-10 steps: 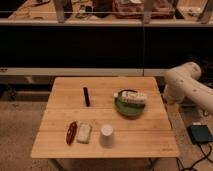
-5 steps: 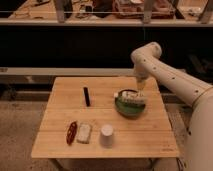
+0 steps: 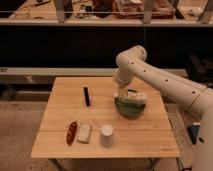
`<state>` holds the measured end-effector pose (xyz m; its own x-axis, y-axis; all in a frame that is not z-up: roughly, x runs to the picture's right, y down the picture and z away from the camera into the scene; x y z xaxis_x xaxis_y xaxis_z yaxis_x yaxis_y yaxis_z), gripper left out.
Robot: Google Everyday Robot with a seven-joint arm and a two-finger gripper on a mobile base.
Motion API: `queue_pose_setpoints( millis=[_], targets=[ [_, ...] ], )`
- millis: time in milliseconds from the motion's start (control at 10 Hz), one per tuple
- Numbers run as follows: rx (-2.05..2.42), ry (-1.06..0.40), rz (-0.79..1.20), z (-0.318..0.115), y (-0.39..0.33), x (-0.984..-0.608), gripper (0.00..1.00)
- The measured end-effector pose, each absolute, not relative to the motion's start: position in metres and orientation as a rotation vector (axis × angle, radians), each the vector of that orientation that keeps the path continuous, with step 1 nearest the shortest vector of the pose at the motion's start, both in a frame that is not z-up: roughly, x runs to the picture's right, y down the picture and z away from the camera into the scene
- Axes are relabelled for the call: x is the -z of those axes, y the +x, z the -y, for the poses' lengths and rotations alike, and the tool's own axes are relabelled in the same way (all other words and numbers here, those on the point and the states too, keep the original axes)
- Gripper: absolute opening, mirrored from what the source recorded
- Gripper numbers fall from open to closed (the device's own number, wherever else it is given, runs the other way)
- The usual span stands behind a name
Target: Move the arm in a circular motion
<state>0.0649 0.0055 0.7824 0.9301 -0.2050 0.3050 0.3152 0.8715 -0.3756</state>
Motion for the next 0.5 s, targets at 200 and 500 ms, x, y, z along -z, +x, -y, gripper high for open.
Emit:
queue_pose_setpoints(
  millis=[200,500],
  targets=[
    [0.343,-0.432,0.338,-0.032,0.053,-0.747,0.65],
    [0.413,-0.458,0.392,-0.083,0.079,-0.695,0.65]
  ],
)
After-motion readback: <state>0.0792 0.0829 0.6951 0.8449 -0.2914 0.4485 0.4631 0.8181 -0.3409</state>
